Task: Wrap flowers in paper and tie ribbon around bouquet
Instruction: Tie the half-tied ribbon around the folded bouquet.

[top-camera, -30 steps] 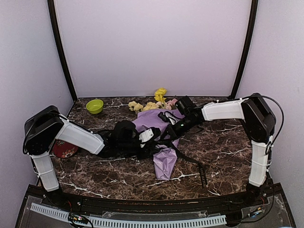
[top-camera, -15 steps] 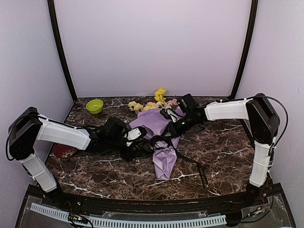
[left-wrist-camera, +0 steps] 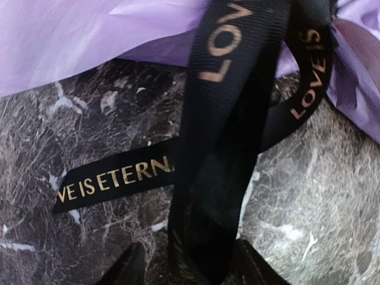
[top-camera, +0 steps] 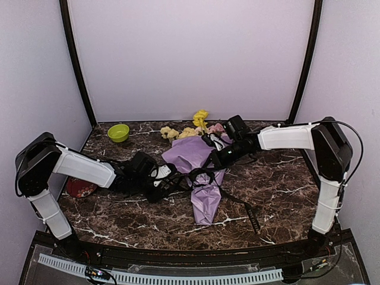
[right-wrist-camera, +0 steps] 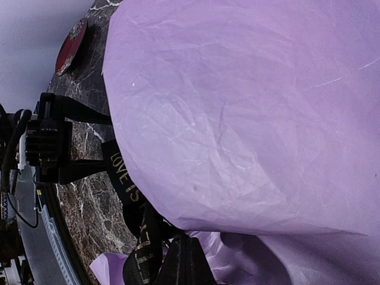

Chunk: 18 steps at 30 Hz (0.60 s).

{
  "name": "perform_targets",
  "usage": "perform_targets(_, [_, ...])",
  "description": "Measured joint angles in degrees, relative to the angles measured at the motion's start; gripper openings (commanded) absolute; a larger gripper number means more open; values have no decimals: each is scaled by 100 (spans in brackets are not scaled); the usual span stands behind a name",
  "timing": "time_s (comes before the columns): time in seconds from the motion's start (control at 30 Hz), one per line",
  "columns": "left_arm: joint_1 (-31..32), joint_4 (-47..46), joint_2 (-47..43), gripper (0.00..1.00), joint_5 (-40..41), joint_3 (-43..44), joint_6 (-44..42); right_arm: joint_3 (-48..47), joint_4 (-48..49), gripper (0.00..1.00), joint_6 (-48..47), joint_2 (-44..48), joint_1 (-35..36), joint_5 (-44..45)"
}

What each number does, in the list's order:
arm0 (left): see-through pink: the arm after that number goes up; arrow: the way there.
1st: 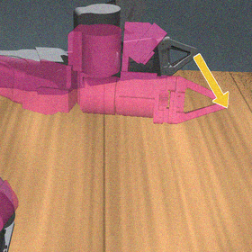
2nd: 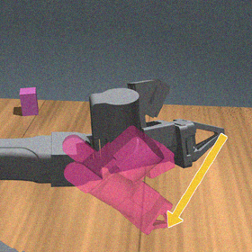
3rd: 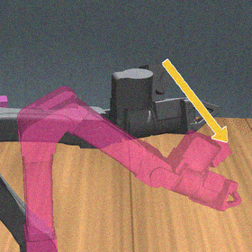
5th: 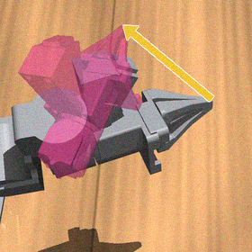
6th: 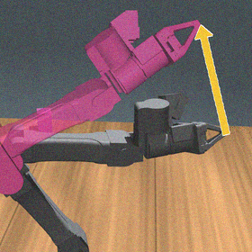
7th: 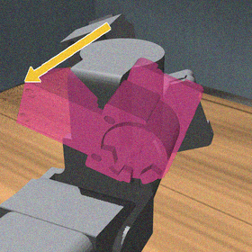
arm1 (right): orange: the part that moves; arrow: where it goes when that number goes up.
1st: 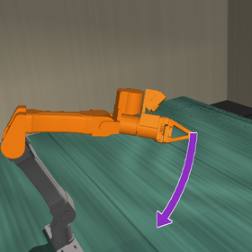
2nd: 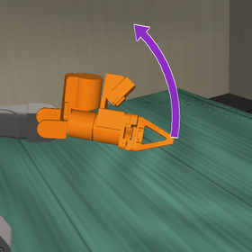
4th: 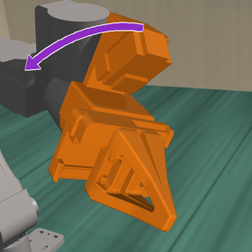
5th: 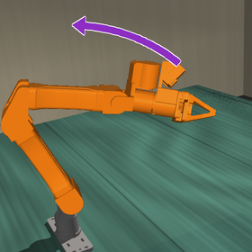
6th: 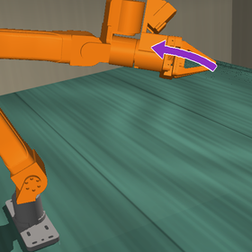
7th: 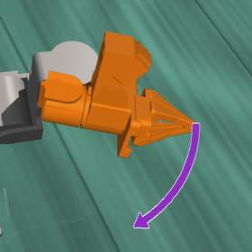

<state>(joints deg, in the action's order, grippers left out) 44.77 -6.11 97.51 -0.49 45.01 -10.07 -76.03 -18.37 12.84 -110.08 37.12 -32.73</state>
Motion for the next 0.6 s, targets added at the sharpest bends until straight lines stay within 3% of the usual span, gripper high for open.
perform_targets(0.2, [0,-24,7,2,-188,2,96,125,70,0,127,136,0,120])
perform_targets(0.23, [0,-33,9,0,-223,2,122,151,87,0,149,164,0,140])
perform_targets(0.6, [2,68,13,0,-328,4,439,791,315,0,629,870,-13,535])
